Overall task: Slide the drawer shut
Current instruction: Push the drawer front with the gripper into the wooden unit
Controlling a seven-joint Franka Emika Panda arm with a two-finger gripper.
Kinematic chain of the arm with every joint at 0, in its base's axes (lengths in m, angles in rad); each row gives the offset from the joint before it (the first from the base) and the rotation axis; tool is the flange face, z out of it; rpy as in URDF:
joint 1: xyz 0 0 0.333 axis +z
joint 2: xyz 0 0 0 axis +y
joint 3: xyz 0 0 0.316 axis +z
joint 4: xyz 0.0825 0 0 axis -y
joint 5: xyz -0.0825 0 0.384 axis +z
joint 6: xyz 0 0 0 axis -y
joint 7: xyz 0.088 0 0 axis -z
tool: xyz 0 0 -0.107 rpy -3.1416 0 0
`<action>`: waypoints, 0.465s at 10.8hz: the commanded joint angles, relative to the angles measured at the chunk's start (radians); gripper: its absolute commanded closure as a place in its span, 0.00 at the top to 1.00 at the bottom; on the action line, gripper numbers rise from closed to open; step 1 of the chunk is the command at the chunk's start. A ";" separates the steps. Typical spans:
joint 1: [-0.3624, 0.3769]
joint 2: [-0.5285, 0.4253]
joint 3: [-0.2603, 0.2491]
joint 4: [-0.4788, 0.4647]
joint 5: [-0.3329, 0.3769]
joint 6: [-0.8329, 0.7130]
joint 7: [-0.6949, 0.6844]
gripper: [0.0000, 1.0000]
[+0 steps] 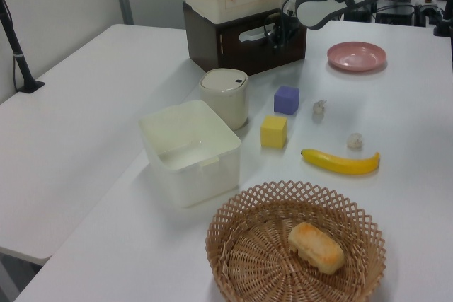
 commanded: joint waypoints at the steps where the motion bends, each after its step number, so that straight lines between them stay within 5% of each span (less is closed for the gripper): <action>1: 0.007 0.043 -0.015 0.039 -0.010 0.077 0.023 0.00; 5: 0.007 0.057 -0.015 0.047 -0.017 0.080 0.020 0.00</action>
